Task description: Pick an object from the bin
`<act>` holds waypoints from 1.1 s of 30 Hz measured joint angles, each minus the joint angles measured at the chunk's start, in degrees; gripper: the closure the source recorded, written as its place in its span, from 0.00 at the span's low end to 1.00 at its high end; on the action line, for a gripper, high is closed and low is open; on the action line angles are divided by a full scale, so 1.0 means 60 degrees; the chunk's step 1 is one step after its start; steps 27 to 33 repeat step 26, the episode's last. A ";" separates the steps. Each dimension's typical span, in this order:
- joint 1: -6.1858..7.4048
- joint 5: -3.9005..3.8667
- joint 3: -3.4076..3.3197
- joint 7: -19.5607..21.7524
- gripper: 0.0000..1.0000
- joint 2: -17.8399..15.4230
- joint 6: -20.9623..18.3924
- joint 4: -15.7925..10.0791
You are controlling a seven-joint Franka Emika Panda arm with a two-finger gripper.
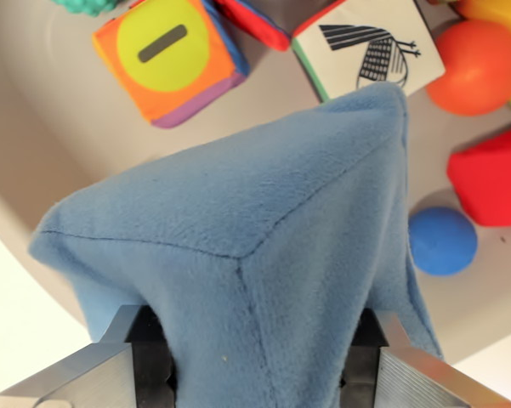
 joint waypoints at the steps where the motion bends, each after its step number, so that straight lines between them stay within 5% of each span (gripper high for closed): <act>1: 0.0000 0.0000 0.0000 0.0000 1.00 -0.0018 -0.0052 0.0030; 33: 0.0000 0.0002 0.0000 -0.0001 1.00 -0.0131 -0.0346 0.0210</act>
